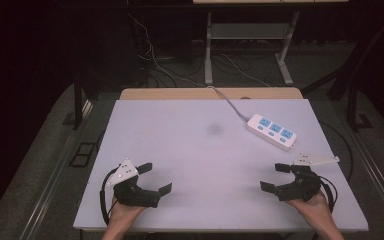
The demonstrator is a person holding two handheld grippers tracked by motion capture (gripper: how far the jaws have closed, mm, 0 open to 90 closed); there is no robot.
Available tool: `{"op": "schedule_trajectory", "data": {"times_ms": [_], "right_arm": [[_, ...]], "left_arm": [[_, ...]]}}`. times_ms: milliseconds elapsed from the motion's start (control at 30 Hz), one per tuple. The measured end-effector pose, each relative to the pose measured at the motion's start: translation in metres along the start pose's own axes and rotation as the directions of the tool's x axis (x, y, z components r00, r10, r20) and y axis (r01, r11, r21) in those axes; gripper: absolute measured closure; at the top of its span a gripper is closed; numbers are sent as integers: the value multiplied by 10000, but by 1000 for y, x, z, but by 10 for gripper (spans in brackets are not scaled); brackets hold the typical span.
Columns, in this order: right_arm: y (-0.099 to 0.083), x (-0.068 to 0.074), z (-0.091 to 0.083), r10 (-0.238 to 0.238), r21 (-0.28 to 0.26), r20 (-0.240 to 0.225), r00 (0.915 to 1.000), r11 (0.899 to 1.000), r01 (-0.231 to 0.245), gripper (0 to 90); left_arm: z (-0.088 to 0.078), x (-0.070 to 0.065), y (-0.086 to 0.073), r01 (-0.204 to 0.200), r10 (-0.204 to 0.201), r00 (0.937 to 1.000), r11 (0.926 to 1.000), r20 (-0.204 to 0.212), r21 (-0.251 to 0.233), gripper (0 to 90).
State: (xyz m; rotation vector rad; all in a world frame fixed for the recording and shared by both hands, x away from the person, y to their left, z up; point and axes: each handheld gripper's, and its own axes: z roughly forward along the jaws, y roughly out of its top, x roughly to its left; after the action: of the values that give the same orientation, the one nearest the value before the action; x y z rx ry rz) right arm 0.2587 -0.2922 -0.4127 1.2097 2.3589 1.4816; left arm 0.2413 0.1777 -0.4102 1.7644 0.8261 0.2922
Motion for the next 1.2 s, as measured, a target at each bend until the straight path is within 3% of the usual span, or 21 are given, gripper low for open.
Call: {"op": "schedule_trajectory", "data": {"times_ms": [900, 1200], "right_arm": [[-3, 7, 3, -101, 429, -81, 9999, 9990, 104, 8], [-2, 7, -1, -68, 556, 87, 9999, 9984, 63, 8]], "left_arm": [[0, 2, -1, 64, -64, 10000, 9999, 74, 81, 0], [1, 4, -2, 134, -136, 9998, 9998, 116, 162, 0]]}}
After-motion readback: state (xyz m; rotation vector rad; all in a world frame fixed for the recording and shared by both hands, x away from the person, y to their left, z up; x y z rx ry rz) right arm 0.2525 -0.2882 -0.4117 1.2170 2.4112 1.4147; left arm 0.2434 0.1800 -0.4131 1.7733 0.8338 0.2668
